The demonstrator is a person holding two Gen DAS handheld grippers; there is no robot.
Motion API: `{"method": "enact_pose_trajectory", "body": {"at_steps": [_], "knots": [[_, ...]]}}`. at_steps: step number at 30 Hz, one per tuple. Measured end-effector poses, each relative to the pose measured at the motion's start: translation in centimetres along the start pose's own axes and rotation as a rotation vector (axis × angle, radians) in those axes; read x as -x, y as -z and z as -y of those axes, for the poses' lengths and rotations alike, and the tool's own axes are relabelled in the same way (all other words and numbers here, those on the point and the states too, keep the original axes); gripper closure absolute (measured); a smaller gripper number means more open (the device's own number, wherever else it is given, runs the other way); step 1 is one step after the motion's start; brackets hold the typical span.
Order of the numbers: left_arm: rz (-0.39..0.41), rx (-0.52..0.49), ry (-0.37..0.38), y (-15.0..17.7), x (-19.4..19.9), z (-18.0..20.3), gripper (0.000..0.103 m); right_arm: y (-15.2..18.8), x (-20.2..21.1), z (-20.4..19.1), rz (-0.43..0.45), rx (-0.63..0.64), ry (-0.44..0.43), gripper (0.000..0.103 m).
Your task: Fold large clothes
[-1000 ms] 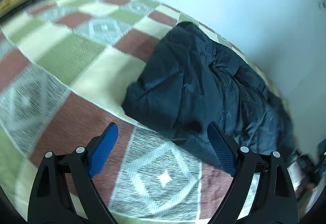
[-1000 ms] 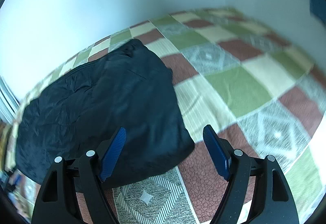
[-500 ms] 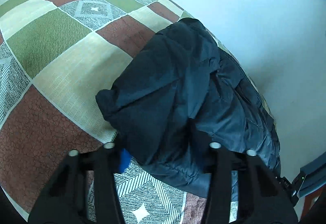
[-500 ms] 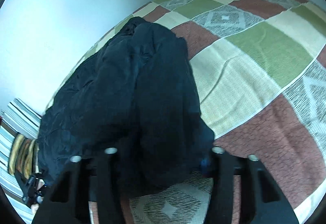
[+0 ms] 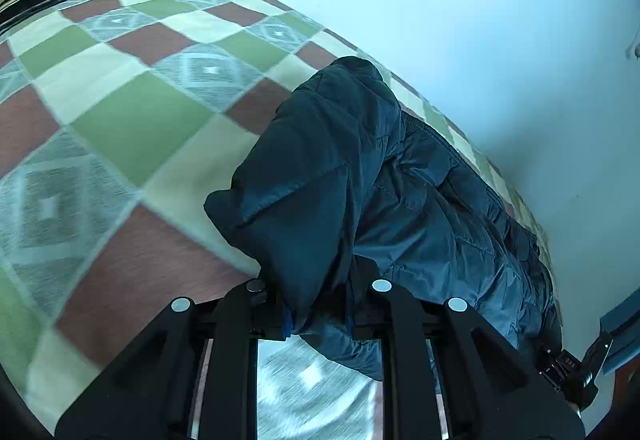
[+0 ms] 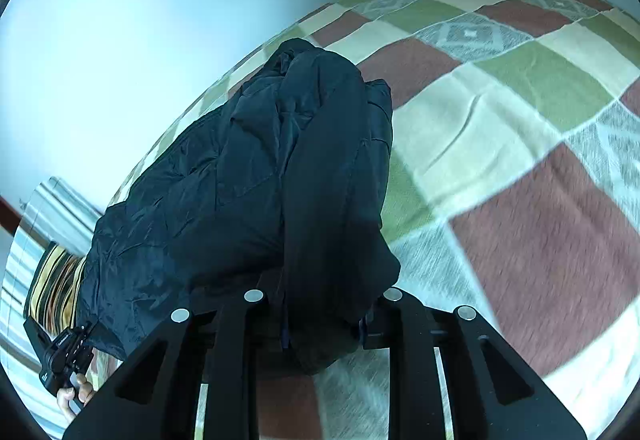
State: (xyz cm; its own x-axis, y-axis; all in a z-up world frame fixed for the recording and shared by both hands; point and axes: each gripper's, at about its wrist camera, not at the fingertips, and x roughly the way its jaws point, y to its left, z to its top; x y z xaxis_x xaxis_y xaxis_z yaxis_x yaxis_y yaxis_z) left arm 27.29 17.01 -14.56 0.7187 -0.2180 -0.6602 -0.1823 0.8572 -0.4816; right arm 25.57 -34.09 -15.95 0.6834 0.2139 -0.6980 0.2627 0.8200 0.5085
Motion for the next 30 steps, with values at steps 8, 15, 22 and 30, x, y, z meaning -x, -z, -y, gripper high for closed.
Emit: {"method": "enact_pose_trajectory", "body": {"at_steps": [8, 15, 22, 30], "knots": [[0.001, 0.068, -0.030, 2.2, 6.8, -5.6, 0.086, 5.3, 2.8, -1.5, -0.066, 0.054, -0.060, 0.080], [-0.004, 0.075, -0.064, 4.8, 11.8, -8.8, 0.086, 9.3, 5.5, -1.2, -0.102, 0.064, -0.096, 0.080], [-0.008, 0.079, -0.080, 7.0, 14.8, -10.6, 0.085, 11.0, 6.9, -0.7, -0.121, 0.069, -0.094, 0.080], [-0.012, 0.085, -0.095, 7.4, 14.6, -11.2, 0.077, 10.7, 7.5, -0.8, -0.113, 0.091, -0.079, 0.073]]}}
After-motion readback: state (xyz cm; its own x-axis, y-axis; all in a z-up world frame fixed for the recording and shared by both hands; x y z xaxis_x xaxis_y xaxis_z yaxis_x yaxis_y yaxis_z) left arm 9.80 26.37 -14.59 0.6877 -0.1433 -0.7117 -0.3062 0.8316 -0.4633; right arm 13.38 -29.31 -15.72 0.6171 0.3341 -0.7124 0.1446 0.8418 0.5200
